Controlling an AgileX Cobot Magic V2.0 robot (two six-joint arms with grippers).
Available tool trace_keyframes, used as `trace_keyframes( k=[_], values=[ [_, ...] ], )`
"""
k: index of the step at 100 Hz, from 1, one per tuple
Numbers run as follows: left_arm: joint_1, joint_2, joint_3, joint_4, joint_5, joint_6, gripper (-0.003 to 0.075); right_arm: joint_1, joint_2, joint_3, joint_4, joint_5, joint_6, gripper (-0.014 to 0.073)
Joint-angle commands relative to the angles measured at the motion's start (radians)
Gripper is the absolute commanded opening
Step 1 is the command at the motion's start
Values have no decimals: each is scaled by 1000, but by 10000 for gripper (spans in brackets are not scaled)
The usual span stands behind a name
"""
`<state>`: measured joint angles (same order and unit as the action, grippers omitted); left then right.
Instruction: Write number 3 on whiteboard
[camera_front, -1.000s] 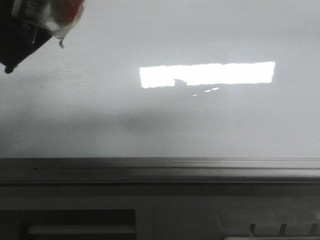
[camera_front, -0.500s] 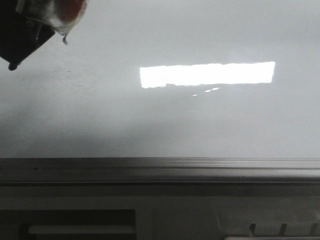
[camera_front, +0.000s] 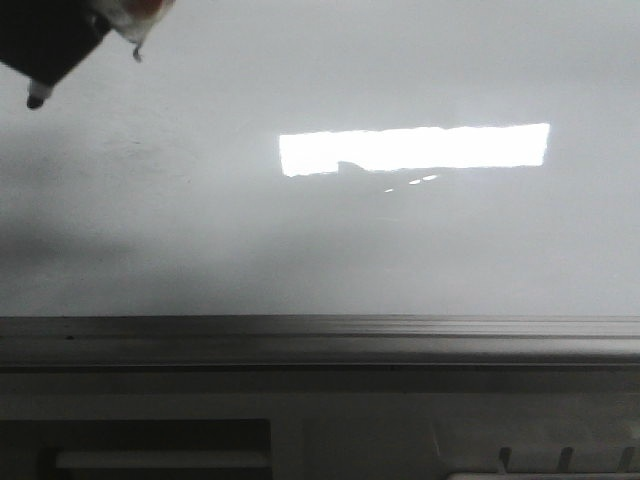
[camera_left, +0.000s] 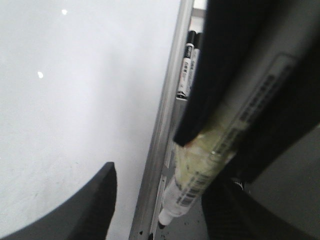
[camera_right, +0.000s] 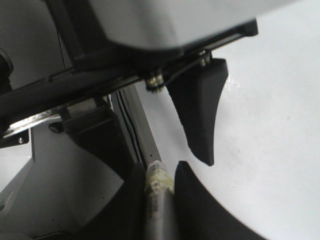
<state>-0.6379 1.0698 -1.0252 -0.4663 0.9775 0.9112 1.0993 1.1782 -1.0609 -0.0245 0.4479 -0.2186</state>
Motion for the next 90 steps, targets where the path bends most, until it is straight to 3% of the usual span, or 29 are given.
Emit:
trace_keyframes(
  k=[1,30,37,57,90],
  values=[
    [-6,-75,-36,-35,-90,-70,431,-30,-41,-32,-4,-63,-4,-61],
    [14,-364,-25,70,-95,-175,399,-229,-68,-32,-4,-59,-4,-61],
    [25,-435,-3,116,-100,-218,321,-270,-60,-32,-4,-59,-4,-61],
    [34,-590,95,237,-140,-322,-21,-334,-20,-32,-20,-71,-4,-61],
    [34,-672,172,233,-197,-388,-21,-444,39,-32,-23,-112,-4,-61]
  ],
)
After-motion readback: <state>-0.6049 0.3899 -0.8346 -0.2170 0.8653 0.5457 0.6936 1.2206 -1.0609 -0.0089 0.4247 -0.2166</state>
